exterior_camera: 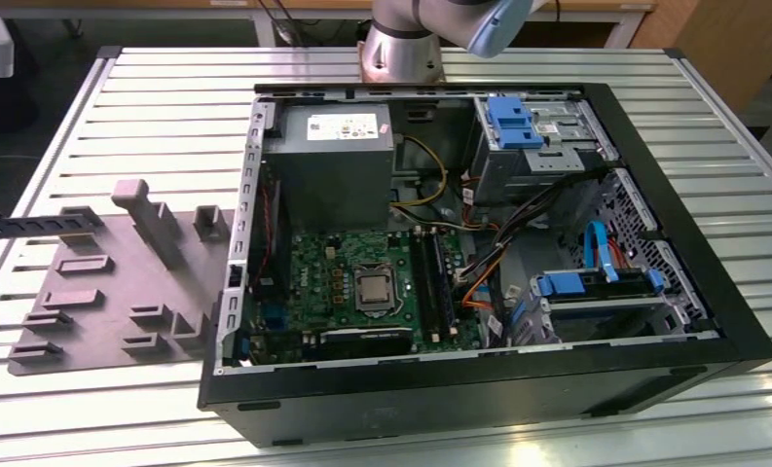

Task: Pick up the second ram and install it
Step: 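Pick up the second ram and move it above second insertion slot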

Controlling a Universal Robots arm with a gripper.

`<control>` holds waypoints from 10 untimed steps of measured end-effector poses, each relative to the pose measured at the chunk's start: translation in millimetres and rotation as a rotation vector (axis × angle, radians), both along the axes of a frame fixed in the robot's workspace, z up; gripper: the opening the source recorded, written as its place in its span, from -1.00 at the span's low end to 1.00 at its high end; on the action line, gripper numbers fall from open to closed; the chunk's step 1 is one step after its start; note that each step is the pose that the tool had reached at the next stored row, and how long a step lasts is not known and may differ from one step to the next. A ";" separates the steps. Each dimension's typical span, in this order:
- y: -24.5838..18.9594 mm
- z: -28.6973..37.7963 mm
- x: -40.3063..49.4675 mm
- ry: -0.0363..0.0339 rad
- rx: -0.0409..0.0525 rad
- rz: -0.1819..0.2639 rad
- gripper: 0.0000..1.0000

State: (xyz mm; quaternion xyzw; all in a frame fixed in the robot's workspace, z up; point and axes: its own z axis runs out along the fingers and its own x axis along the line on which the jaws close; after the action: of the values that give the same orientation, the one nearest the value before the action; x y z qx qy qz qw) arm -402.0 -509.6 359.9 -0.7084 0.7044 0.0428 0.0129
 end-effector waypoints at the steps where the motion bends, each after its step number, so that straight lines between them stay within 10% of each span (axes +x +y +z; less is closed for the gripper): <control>1: 0.0 0.6 0.0 0.0000 0.0004 0.000 -0.76; 10: 0.0 6.7 0.0 0.0000 0.0034 0.000 -0.76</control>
State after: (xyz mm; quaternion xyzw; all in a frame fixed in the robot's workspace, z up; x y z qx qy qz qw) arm -402.1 -509.6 366.6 -0.7084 0.7043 0.0440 0.0142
